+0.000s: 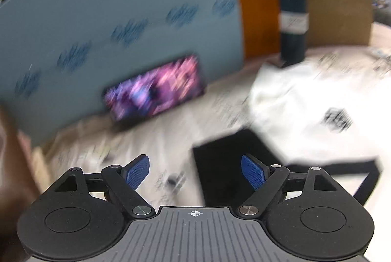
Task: Fold clothes
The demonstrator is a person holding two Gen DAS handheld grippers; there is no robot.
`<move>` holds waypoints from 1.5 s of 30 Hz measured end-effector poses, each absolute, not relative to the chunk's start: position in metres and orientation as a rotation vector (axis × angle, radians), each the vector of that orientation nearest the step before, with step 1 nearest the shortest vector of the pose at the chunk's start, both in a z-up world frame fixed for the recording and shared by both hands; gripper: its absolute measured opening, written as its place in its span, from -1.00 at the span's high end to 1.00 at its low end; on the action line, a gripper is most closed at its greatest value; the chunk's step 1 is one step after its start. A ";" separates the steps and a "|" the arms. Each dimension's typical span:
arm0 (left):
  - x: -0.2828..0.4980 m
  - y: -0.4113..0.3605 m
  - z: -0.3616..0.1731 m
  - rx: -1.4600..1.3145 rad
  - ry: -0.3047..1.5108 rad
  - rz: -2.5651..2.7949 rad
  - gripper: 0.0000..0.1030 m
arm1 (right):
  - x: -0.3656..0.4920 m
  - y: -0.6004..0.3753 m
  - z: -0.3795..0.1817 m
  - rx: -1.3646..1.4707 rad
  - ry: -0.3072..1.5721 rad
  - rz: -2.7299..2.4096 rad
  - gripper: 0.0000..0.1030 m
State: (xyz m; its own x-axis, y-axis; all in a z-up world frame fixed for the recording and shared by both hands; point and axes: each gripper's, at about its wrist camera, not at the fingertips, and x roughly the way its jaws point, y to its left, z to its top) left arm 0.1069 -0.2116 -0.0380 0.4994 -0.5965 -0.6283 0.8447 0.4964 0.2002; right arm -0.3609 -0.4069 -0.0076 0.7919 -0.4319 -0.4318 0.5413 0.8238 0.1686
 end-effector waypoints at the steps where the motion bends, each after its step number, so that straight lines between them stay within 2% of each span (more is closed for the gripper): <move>1: 0.109 -0.209 -0.044 0.536 0.530 -0.913 -0.66 | -0.363 -0.396 -0.010 0.281 0.406 -0.524 -0.54; 7: 0.099 -0.170 -0.026 0.400 0.440 -0.912 -0.66 | -0.385 -0.343 -0.017 0.191 0.446 -0.538 -0.55; 10: 0.060 -0.132 -0.009 0.390 0.297 -1.047 -0.66 | -0.398 -0.318 -0.017 0.113 0.423 -0.502 -0.65; 17: -0.060 -0.045 -0.014 0.512 0.065 -1.417 -0.75 | -0.399 -0.275 -0.025 0.053 0.432 -0.312 -0.66; 24: -0.129 -0.015 -0.036 0.516 0.096 -1.672 -0.75 | -0.384 -0.239 -0.035 -0.048 0.492 -0.189 -0.66; 30: -0.134 -0.017 -0.066 0.544 0.172 -1.653 -0.72 | -0.394 -0.235 -0.042 -0.099 0.546 -0.252 -0.66; 31: -0.130 -0.018 -0.070 0.538 0.181 -1.632 -0.66 | -0.398 -0.238 -0.043 -0.094 0.551 -0.269 -0.64; 32: -0.124 -0.017 -0.071 0.491 0.207 -1.641 -0.39 | -0.403 -0.240 -0.043 -0.089 0.555 -0.284 -0.61; 33: -0.117 -0.016 -0.072 0.438 0.234 -1.654 0.20 | -0.409 -0.243 -0.043 -0.086 0.561 -0.296 -0.61; 35: -0.111 -0.017 -0.073 0.393 0.245 -1.637 0.59 | -0.419 -0.247 -0.042 -0.093 0.572 -0.319 -0.52; 36: -0.109 -0.018 -0.073 0.380 0.243 -1.622 0.69 | -0.424 -0.249 -0.041 -0.098 0.581 -0.329 -0.48; 40: -0.101 -0.018 -0.065 0.290 0.215 -1.549 0.70 | -0.436 -0.259 -0.038 -0.110 0.624 -0.344 0.14; 41: -0.099 -0.018 -0.063 0.274 0.211 -1.529 0.71 | -0.438 -0.263 -0.037 -0.108 0.637 -0.343 0.23; 44: -0.095 -0.021 -0.059 0.247 0.201 -1.484 0.71 | -0.444 -0.278 -0.036 -0.088 0.657 -0.370 0.30; 45: -0.096 -0.023 -0.060 0.250 0.199 -1.479 0.78 | -0.446 -0.281 -0.036 -0.080 0.659 -0.380 0.38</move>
